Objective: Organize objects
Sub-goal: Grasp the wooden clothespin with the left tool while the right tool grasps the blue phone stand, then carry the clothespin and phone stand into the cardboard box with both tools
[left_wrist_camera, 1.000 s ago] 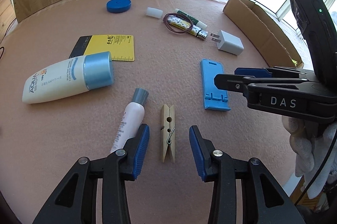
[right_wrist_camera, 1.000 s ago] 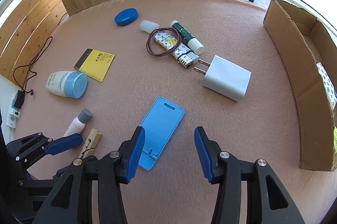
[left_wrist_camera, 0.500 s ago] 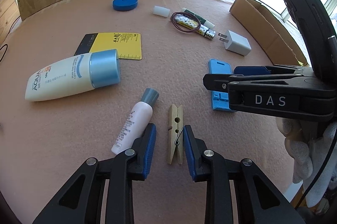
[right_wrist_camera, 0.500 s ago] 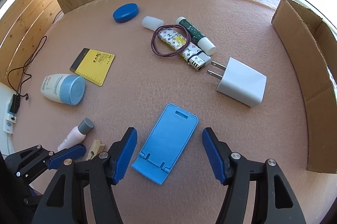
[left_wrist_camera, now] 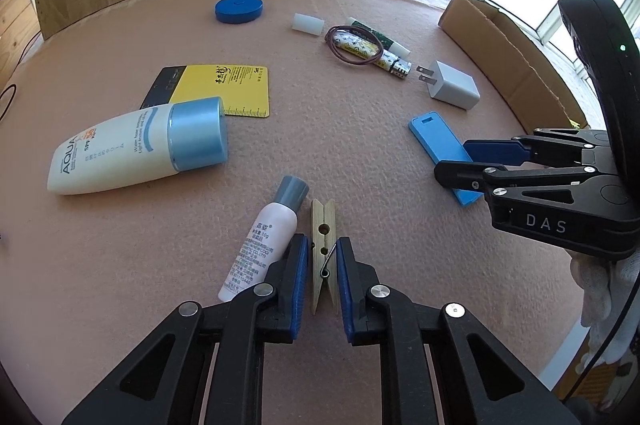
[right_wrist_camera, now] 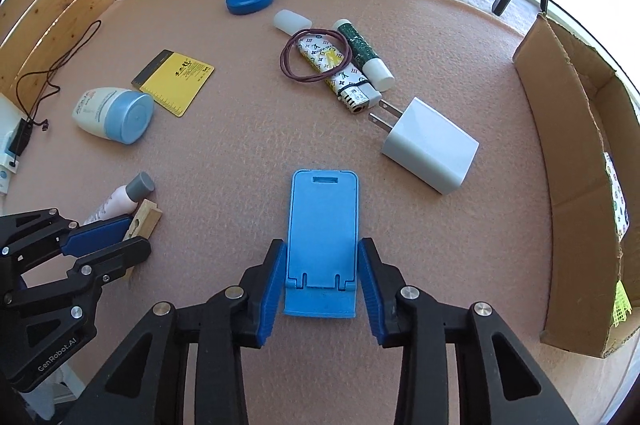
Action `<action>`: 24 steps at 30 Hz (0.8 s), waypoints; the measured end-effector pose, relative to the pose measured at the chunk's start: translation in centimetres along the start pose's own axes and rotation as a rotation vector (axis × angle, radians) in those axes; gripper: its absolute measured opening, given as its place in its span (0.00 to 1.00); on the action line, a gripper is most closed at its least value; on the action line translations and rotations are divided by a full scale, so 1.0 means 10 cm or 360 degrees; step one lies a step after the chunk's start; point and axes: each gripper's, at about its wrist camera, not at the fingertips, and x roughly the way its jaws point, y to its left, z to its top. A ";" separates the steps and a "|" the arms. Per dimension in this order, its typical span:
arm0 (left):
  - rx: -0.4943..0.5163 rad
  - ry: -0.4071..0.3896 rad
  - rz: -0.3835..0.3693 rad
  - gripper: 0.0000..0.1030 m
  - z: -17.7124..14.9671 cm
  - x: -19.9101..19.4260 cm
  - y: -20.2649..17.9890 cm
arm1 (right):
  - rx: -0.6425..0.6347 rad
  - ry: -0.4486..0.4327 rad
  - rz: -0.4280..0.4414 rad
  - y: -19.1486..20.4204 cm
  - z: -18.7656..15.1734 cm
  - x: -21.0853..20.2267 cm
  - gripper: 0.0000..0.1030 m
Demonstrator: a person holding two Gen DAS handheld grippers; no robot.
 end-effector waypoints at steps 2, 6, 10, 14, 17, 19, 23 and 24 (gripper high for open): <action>-0.0005 -0.0001 -0.0009 0.13 -0.01 0.00 0.00 | 0.0021 -0.0013 0.0002 -0.02 -0.04 -0.01 0.32; -0.0035 -0.0001 -0.0044 0.13 -0.02 -0.01 0.02 | 0.0095 -0.0042 0.0047 -0.10 -0.12 -0.08 0.32; -0.0048 -0.0009 -0.0063 0.13 -0.01 -0.05 0.00 | 0.0162 -0.0112 0.0079 -0.18 -0.19 -0.23 0.32; -0.0048 -0.0037 -0.0089 0.13 0.04 -0.12 -0.06 | 0.0198 -0.0179 0.0096 -0.27 -0.26 -0.42 0.32; -0.0046 -0.0066 -0.0119 0.13 0.12 -0.17 -0.13 | 0.0241 -0.0229 0.0101 -0.40 -0.30 -0.59 0.32; -0.0033 -0.0088 -0.0129 0.13 0.19 -0.20 -0.20 | 0.0272 -0.0266 0.0092 -0.51 -0.32 -0.69 0.32; -0.0015 -0.0131 -0.0148 0.13 0.34 -0.22 -0.35 | 0.0326 -0.0325 0.0058 -0.75 -0.36 -0.89 0.32; -0.0008 -0.0140 -0.0154 0.13 0.39 -0.22 -0.40 | 0.0340 -0.0339 0.0049 -0.81 -0.37 -0.93 0.32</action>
